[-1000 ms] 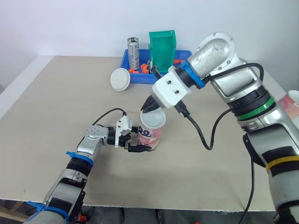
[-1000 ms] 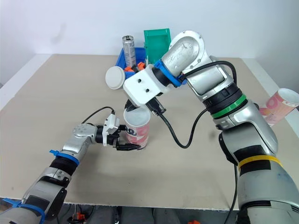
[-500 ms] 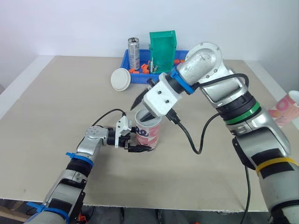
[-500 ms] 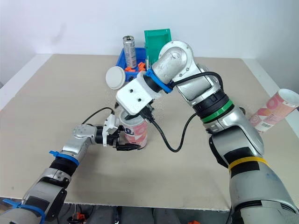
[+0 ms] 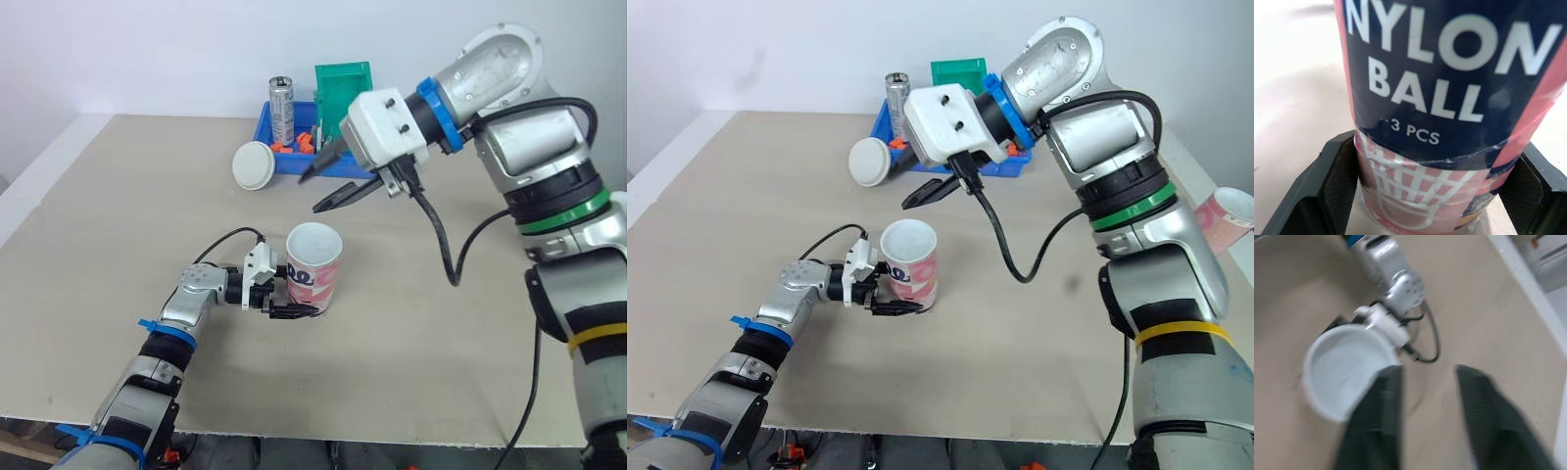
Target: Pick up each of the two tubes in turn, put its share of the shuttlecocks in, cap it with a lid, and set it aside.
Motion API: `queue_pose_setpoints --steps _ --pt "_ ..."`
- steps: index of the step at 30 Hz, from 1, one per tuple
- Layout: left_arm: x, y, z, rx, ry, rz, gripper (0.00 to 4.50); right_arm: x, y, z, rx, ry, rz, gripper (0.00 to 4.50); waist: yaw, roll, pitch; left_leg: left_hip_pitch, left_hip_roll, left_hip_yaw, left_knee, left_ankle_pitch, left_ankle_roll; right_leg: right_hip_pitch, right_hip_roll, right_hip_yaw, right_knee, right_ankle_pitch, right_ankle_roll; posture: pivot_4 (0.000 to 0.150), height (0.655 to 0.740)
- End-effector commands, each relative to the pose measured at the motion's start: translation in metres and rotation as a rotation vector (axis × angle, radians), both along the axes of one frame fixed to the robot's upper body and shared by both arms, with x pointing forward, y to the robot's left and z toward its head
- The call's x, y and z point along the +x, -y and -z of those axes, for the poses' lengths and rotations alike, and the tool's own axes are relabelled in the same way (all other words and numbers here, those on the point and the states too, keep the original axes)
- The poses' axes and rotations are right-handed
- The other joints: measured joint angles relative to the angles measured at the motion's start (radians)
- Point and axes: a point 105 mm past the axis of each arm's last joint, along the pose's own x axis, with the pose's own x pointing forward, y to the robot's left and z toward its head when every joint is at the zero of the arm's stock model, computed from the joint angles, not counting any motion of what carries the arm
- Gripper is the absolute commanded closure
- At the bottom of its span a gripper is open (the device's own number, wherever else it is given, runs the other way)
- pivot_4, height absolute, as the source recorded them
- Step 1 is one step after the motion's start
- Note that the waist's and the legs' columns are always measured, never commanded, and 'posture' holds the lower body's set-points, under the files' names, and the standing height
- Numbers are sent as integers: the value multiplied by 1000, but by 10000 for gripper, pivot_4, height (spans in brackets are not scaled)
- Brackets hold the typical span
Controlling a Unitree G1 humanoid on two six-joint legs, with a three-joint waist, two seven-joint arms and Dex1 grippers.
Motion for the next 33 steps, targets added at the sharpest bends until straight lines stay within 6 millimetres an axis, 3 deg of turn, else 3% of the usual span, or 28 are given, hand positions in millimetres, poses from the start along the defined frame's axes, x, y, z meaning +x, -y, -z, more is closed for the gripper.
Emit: queue_pose_setpoints --steps 1,4,9,17,27,31,33 --pt "1 -4 8 35 -15 -21 6652 -14 -1 8 -58 -9 -81 44266 0 0 0 0 0 0 0 0 0 0 0 0 0 0 0 1500 7362" --pt "1 -4 8 34 -14 -21 6652 -15 -2 17 -91 -14 -91 44266 0 0 0 0 0 0 0 0 0 0 0 0 0 0 0 1500 7362" --pt "0 -5 8 36 -14 -22 6652 -9 -8 53 -230 35 -105 44266 0 0 0 0 0 0 0 0 0 0 0 0 0 0 0 1500 7362" --pt "0 -4 7 29 -10 -25 6652 -9 -9 84 -351 90 -163 44266 0 0 -1 3 0 -1 0 0 -1 3 0 -1 0 -1 0 1500 7362" --pt "0 -3 7 25 -10 -25 6652 -4 -9 78 -304 62 -126 44266 0 0 -1 4 1 -1 0 0 -1 4 0 -1 0 -2 -5 1500 7362" --pt "0 -2 7 22 -9 -23 6652 -7 -18 23 -33 -46 -74 44266 0 0 -1 4 1 0 0 0 -1 3 0 -1 1 -1 -5 1500 7362" --pt "0 -2 6 21 -9 -21 6652 -5 -9 11 20 -91 -26 44266 3 -1 0 2 1 -1 0 0 0 2 0 -1 1 -1 -5 1500 7362"
